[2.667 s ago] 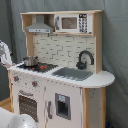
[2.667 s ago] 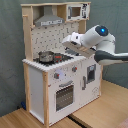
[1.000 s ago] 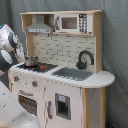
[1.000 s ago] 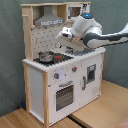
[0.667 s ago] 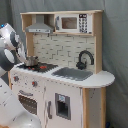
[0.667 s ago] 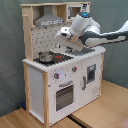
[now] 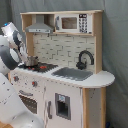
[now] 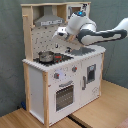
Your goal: Play with the kitchen
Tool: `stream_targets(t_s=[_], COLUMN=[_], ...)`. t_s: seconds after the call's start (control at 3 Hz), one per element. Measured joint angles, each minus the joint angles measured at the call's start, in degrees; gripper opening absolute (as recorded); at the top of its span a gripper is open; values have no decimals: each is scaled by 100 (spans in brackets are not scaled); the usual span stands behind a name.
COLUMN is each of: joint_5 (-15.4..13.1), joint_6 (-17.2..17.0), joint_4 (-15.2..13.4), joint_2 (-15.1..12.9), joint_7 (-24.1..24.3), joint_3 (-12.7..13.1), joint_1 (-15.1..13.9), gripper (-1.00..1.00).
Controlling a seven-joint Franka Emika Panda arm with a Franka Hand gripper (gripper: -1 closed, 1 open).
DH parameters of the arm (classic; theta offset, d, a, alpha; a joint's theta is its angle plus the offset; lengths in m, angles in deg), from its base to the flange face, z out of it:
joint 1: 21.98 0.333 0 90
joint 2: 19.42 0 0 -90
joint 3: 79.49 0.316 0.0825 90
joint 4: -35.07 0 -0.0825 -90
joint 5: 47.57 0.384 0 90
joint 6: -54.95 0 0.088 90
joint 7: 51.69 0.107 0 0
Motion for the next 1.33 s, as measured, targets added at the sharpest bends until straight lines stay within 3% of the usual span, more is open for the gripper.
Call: stream_targets(t_s=[1.33], joint_5=[12], joint_6=[-541], joint_4=[872], joint_2=[2], joint_7=[-177], joint_3=[1753], joint_1=[-1906], gripper=[100])
